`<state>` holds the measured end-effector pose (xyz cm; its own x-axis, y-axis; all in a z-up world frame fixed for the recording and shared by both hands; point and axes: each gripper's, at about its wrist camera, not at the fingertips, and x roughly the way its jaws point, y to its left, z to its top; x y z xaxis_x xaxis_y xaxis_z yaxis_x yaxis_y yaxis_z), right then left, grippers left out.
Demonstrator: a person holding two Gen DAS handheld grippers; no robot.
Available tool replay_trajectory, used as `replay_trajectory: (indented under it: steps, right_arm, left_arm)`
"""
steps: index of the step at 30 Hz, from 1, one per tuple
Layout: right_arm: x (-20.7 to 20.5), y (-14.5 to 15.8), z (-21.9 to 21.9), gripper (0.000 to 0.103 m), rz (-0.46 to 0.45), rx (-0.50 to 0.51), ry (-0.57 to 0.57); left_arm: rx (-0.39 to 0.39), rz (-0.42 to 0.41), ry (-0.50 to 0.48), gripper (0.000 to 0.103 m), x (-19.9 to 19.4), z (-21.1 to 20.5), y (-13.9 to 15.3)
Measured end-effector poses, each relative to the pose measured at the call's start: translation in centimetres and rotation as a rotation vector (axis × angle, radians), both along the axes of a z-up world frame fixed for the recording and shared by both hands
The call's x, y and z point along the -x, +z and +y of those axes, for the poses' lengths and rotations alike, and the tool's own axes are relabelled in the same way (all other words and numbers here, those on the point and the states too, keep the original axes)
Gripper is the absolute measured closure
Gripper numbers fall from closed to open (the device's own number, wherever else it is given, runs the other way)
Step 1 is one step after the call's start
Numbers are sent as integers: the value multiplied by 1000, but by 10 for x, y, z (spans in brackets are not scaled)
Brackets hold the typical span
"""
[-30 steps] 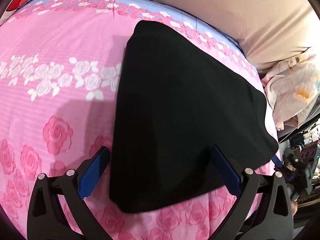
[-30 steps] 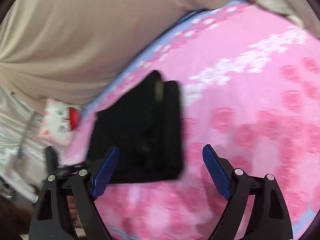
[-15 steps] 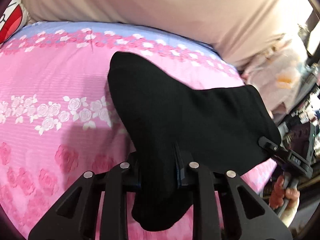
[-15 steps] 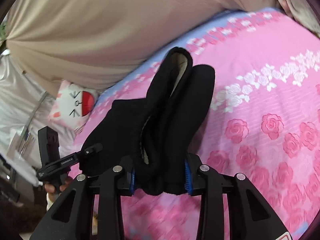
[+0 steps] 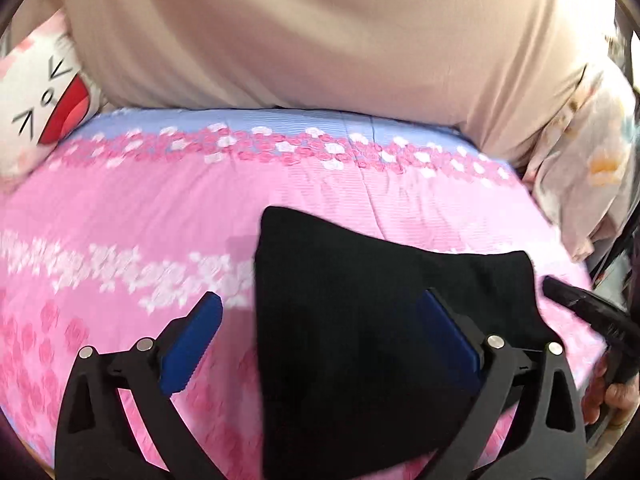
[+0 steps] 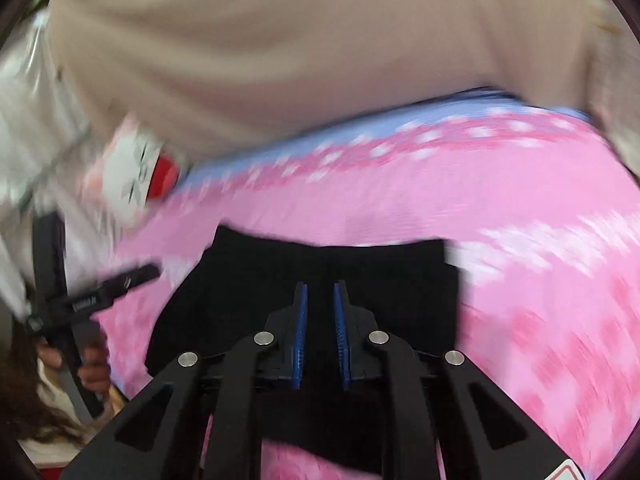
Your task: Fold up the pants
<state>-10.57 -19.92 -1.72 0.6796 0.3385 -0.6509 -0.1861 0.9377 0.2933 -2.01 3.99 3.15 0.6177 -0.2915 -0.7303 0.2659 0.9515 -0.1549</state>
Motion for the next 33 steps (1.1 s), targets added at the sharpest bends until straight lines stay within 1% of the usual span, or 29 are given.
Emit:
replay_trajectory:
  steps: [1,2,3,4,5,6,7,9,10,11,12,14,16,17,19,21,23,26,29,31,33]
  right_arm:
    - [-20,-11,12,92,32,64,28]
    - [-31,-23,14,102,56,117,21]
    - [-52,-41,7,103,103,163,-22]
    - [-65,-54,-10,103,134,78,-35]
    - [-67,-56,-23,103,141,-8,-45]
    - [-65,-53,-32,103,163,-81,-59]
    - [-59,-44,-33,103,144,-78,-74]
    - [-35,-28,-29,87,81,-11,-113]
    - [-25,-24,-31,83,67,2,-129]
    - [-13,-20,-34,76,52,9,-152]
    - [0,-20,-38,72,45,13,-165]
    - [10,-21,-47,69,58,30,-195]
    - [24,-28,-58,58,92,37,-238]
    - [31,-30,-63,50,104,36,-250]
    - [38,-34,-69,46,119,30,-277]
    - [41,-39,-72,39,133,-1,-274]
    - [43,-44,-71,36,148,-33,-264]
    - [49,-47,-69,34,165,-61,-238]
    - [50,-54,-65,27,198,-98,-196]
    - [50,-62,-60,27,228,-91,-185]
    - [49,-69,-57,27,251,-103,-177]
  left_arm:
    - [-41,11,6,6,-9,-10,-10]
    - [-74,18,12,6,-15,-14,-18]
    - [-136,39,17,6,-23,-25,-32]
    - [-185,58,19,6,-29,-31,-46]
    - [-200,87,26,6,-32,-30,-56]
    - [-182,101,30,5,-31,-27,-60]
    - [-158,104,37,5,-29,-23,-59]
    - [-142,109,38,5,-28,-16,-58]
    - [-136,118,39,5,-28,-13,-58]
    - [-131,121,39,6,-27,-12,-57]
    - [-131,123,37,5,-26,-11,-57]
    - [-145,128,31,5,-27,-11,-60]
    - [-151,130,32,5,-26,-12,-60]
    - [-151,131,33,5,-24,-12,-59]
    - [-149,137,33,5,-18,-13,-56]
    - [-144,143,27,5,-14,-10,-54]
    - [-138,143,19,5,-6,-3,-50]
    - [-88,164,7,5,9,18,-44]
    - [3,245,-11,5,21,43,-53]
    - [49,284,-30,5,24,48,-62]
    - [101,340,-48,5,26,47,-73]
